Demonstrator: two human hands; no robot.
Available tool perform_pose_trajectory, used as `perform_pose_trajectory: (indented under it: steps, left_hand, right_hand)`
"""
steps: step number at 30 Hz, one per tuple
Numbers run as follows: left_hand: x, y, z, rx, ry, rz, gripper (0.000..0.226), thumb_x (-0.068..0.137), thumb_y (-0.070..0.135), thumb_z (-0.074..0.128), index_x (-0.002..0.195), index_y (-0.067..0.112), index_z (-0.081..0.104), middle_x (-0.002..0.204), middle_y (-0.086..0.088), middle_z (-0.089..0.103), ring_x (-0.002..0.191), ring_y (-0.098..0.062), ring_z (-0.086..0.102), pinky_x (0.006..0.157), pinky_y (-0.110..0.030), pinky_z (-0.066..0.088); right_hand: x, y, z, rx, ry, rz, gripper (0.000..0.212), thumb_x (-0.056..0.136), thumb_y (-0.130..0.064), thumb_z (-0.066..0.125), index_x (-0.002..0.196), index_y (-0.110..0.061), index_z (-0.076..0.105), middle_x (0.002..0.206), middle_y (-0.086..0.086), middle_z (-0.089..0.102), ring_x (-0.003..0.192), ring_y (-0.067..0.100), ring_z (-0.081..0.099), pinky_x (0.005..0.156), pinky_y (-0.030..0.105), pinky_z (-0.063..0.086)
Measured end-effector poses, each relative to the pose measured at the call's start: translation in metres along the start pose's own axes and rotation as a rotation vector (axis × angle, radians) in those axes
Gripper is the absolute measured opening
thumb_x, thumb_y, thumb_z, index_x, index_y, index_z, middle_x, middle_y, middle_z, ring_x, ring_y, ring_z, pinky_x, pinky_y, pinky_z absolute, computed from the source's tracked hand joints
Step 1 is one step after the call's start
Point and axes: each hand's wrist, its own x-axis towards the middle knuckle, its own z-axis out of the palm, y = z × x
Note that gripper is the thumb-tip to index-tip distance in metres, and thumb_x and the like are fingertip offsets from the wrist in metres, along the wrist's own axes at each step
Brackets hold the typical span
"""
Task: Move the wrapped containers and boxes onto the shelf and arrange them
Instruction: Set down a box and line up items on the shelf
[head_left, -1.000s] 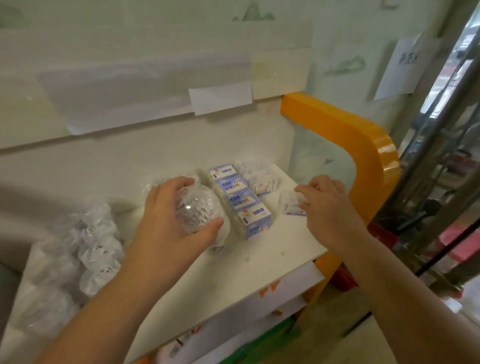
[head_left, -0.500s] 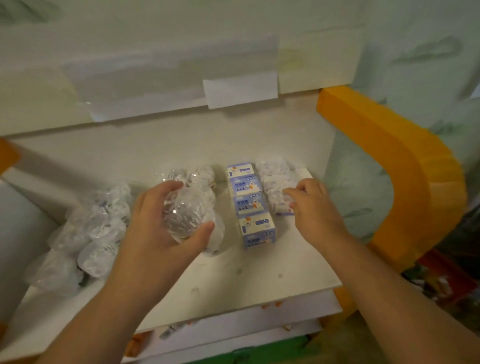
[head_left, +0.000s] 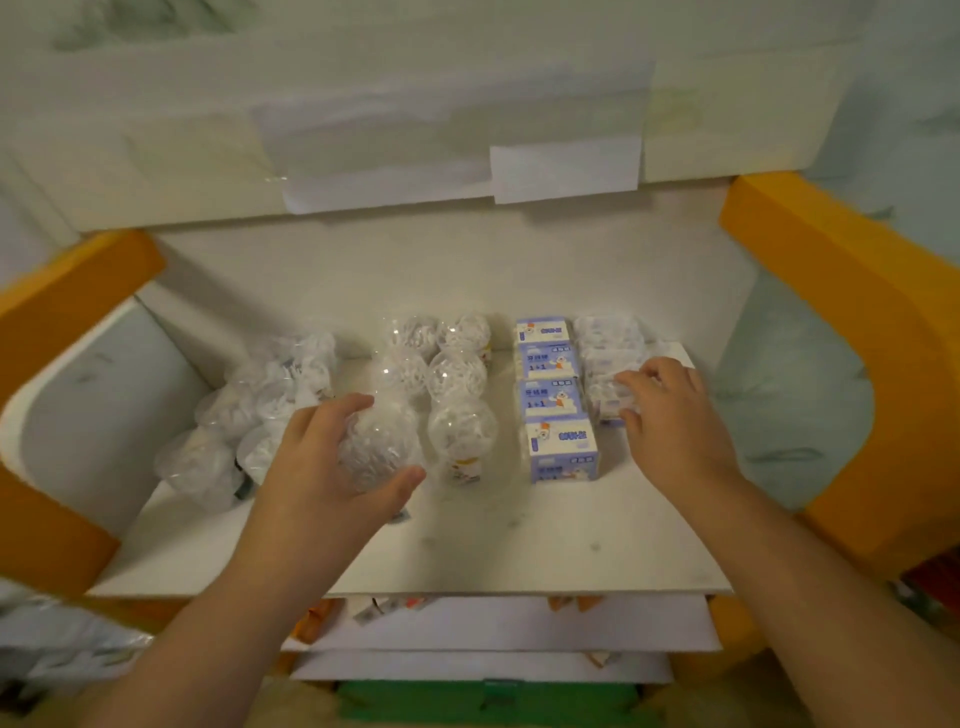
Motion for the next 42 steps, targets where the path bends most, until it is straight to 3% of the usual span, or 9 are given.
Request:
perform_pose_trajectory:
  steps: [10, 19, 28, 37, 42]
  left_hand:
    - [-0.008, -0.021, 0.014, 0.157, 0.015, -0.047, 0.076, 0.069, 0.052, 0.081, 0.135, 0.038, 0.047, 0.135, 0.009, 0.044, 0.126, -0.016, 0.042, 0.101, -0.033, 0.040]
    - [-0.014, -0.028, 0.026, 0.117, 0.014, -0.098, 0.080, 0.068, 0.046, 0.084, 0.136, 0.036, 0.043, 0.136, 0.003, 0.041, 0.127, -0.021, 0.042, 0.100, -0.035, 0.042]
    - [-0.022, -0.033, 0.021, 0.070, -0.035, -0.147, 0.110, 0.064, 0.056, 0.083, 0.150, 0.041, 0.015, 0.146, 0.002, 0.033, 0.135, -0.019, 0.034, 0.107, -0.037, 0.037]
    - [-0.042, -0.038, -0.059, 0.238, 0.046, -0.071, 0.093, 0.071, 0.071, 0.065, 0.148, 0.045, 0.019, 0.144, 0.014, 0.032, 0.128, -0.007, 0.036, 0.099, -0.022, 0.035]
    - [-0.048, -0.045, -0.129, 0.190, 0.226, -0.090, 0.080, 0.077, 0.061, 0.065, 0.145, 0.045, 0.026, 0.142, 0.019, 0.034, 0.128, -0.009, 0.042, 0.100, -0.041, 0.048]
  right_hand:
    - [-0.006, -0.006, -0.013, -0.052, 0.044, -0.057, 0.040, 0.078, -0.010, 0.074, 0.117, -0.016, 0.064, 0.118, 0.008, 0.053, 0.108, 0.032, 0.047, 0.089, 0.041, 0.049]
    - [-0.031, -0.073, -0.043, 0.201, 0.004, -0.126, 0.042, 0.083, -0.012, 0.070, 0.124, -0.018, 0.061, 0.119, 0.001, 0.054, 0.108, 0.023, 0.049, 0.091, 0.036, 0.047]
    - [-0.040, -0.130, -0.047, 0.246, -0.084, -0.250, 0.038, 0.081, -0.024, 0.070, 0.118, -0.025, 0.064, 0.114, -0.004, 0.056, 0.107, 0.020, 0.052, 0.093, 0.028, 0.041]
    - [-0.030, -0.200, -0.042, 0.446, -0.150, -0.301, 0.039, 0.084, -0.031, 0.069, 0.123, -0.029, 0.061, 0.120, -0.010, 0.056, 0.114, 0.013, 0.051, 0.096, 0.021, 0.036]
    - [-0.024, -0.260, -0.040, 0.537, -0.170, -0.366, 0.038, 0.084, -0.032, 0.067, 0.121, -0.032, 0.060, 0.117, -0.015, 0.056, 0.113, 0.011, 0.053, 0.098, 0.027, 0.043]
